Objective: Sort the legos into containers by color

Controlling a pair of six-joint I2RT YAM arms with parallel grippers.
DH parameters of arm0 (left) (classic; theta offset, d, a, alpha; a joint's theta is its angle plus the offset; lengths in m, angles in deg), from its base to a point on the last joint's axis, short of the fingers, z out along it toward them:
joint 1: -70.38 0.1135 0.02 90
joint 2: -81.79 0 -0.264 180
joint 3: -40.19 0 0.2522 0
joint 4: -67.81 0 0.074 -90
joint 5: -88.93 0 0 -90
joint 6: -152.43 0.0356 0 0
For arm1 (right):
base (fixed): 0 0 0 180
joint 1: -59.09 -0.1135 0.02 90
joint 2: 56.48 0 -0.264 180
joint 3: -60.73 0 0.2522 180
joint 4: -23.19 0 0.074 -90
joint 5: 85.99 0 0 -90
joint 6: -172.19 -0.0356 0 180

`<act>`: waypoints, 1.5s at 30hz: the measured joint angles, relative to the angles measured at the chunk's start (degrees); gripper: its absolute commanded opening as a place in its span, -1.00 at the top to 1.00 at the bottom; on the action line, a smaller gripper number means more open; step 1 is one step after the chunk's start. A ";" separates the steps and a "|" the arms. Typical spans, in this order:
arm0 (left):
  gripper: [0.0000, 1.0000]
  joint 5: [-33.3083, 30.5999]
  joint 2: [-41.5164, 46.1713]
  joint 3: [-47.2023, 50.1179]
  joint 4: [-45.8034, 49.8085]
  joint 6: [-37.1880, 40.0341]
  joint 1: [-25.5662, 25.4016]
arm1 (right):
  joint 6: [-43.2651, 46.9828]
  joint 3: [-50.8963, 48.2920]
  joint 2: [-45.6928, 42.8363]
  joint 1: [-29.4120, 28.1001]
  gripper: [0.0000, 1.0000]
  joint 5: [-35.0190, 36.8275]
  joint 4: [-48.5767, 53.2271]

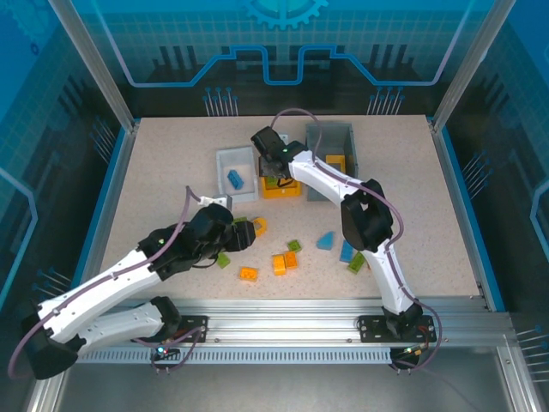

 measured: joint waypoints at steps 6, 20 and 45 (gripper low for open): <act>-0.33 2.03 -6.62 0.79 4.31 -0.02 6.82 | 3.21 -13.53 -14.86 -4.74 -0.34 1.09 -4.90; -0.42 5.86 -26.47 1.84 2.60 7.61 12.68 | 2.38 -62.51 -49.27 -18.40 -0.43 -7.34 -23.28; 0.11 6.47 -42.60 -6.21 -4.72 23.32 16.63 | -5.73 -67.43 -56.50 -21.77 -0.44 -9.05 -25.22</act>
